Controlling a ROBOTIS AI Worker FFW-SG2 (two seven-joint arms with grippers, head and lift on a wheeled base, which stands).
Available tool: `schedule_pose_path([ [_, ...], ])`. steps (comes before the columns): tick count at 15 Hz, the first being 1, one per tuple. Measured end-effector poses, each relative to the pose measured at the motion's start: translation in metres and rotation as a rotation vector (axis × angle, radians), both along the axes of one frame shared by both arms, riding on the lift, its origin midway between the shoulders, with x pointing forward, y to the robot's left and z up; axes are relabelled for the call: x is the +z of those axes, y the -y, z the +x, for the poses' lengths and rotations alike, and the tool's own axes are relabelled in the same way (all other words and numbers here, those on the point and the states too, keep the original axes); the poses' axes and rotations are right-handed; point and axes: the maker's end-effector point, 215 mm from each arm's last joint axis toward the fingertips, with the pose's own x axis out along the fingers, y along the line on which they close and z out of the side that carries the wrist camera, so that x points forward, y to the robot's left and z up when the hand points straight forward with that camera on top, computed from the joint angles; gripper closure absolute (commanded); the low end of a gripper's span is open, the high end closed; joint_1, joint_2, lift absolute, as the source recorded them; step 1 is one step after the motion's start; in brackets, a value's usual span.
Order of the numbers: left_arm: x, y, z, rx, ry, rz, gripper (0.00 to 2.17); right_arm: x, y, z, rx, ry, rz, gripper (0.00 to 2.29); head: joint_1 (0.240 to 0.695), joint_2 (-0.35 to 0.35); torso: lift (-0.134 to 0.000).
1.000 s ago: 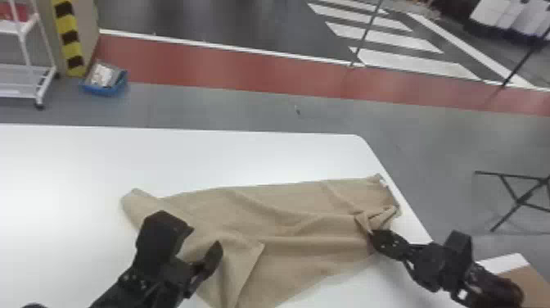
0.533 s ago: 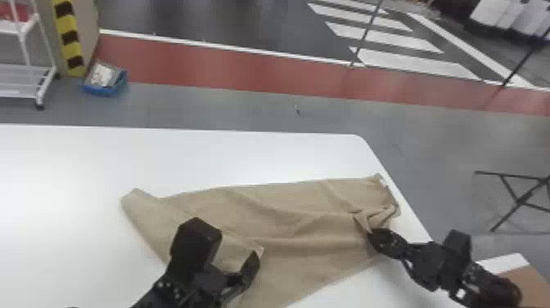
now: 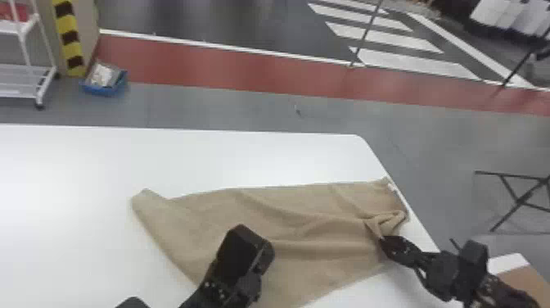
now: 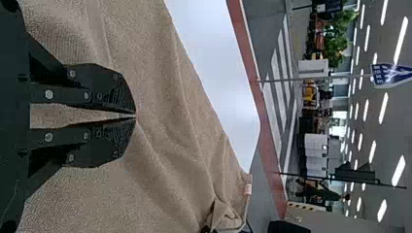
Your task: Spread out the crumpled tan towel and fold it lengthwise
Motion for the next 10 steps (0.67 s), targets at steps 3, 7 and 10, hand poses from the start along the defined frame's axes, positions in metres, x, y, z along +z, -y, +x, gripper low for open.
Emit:
schedule_pose_path([
  [3, -0.002, 0.004, -0.002, -0.007, -0.007, 0.003, 1.15, 0.0, 0.003, -0.002, -0.003, 0.001, -0.001, 1.68, 0.695, -0.35, -0.124],
  [7, -0.007, 0.006, -0.007, -0.014, -0.027, 0.009, 0.87, 0.001, 0.0, 0.0, 0.001, 0.003, 0.001, 1.68, 0.695, -0.35, -0.124],
  [10, -0.012, 0.008, -0.008, -0.019, -0.035, 0.016, 0.87, 0.002, -0.001, 0.001, 0.003, 0.005, 0.0, 1.68, 0.695, -0.35, -0.124],
])
